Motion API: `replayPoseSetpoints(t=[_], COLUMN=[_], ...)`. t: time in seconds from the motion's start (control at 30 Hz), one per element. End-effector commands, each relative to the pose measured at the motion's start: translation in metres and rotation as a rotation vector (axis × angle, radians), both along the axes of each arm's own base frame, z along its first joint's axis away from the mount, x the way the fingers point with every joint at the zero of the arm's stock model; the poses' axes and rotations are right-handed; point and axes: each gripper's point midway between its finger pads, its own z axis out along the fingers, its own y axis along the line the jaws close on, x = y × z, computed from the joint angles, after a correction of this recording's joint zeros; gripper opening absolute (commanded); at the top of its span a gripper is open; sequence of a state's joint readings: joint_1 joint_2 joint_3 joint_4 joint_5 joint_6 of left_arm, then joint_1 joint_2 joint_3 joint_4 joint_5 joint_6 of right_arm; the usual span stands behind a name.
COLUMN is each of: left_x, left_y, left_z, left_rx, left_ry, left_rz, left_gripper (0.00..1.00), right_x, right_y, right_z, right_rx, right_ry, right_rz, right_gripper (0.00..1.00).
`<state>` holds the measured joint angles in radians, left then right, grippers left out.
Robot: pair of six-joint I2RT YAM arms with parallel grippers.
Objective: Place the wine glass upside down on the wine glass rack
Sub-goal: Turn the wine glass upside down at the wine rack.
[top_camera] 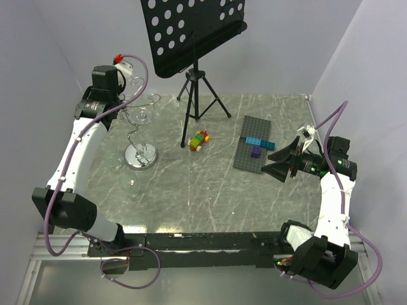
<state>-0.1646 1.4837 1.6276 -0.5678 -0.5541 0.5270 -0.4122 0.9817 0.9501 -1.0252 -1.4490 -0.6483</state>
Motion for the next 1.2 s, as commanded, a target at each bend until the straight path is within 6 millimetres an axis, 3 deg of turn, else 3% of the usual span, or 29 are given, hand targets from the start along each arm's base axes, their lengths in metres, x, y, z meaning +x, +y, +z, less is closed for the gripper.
replayPoseSetpoints(t=[0.0, 0.2, 0.63, 1.17], left_x=[-0.005, -0.005, -0.004, -0.003], left_y=[-0.008, -0.015, -0.018, 0.002], left_z=[0.057, 0.069, 0.072, 0.064], left_rx=[-0.084, -0.122, -0.14, -0.061], left_ry=[-0.205, -0.231, -0.239, -0.295], left_rz=[-0.017, -0.053, -0.064, -0.016], left_gripper=[0.01, 0.01, 0.01, 0.01], right_x=[0.004, 0.004, 0.004, 0.005], right_y=[0.0, 0.0, 0.0, -0.001], right_z=[0.014, 0.013, 0.013, 0.012], right_rx=[-0.014, -0.014, -0.015, -0.015], right_ry=[-0.083, -0.078, -0.079, -0.074], right_rz=[0.02, 0.019, 0.018, 0.018], right_gripper=[0.93, 0.93, 0.93, 0.93])
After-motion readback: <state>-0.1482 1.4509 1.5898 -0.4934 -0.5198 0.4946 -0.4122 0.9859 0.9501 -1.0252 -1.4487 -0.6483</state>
